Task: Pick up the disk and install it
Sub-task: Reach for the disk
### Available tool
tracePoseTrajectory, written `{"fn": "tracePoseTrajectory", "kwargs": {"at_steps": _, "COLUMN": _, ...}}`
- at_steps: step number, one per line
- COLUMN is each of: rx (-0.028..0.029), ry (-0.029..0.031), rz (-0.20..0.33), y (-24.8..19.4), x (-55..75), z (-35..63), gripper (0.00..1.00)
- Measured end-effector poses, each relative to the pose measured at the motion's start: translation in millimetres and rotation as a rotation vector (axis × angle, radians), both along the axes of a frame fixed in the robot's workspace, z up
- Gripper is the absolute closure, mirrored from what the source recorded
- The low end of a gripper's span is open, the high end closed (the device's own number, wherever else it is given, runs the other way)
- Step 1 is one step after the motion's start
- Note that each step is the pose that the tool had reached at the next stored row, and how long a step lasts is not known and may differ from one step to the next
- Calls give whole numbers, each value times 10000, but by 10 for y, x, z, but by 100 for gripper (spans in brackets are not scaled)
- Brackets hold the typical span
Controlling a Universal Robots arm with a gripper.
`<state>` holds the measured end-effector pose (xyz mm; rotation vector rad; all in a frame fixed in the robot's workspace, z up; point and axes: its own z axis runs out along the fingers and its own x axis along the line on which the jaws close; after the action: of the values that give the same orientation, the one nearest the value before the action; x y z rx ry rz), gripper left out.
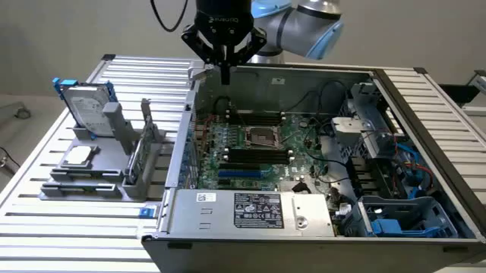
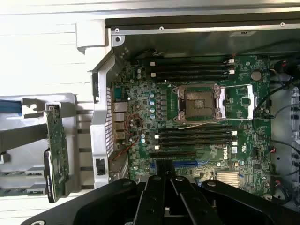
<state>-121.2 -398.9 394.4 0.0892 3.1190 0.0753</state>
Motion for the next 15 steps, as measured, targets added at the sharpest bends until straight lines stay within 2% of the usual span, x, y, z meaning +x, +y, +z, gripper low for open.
{"fn": "tracePoseTrajectory", "kwargs": {"at_steps": 10, "rx": -2, "ry": 1, "rz": 9, "y": -1, "x": -15, "z": 2, "gripper": 89}}
{"fn": "tracePoseTrajectory", "kwargs": {"at_steps": 15, "rx": 0, "ry": 13, "rz": 7, "y": 44, "x": -244, "z": 1, "gripper": 89}}
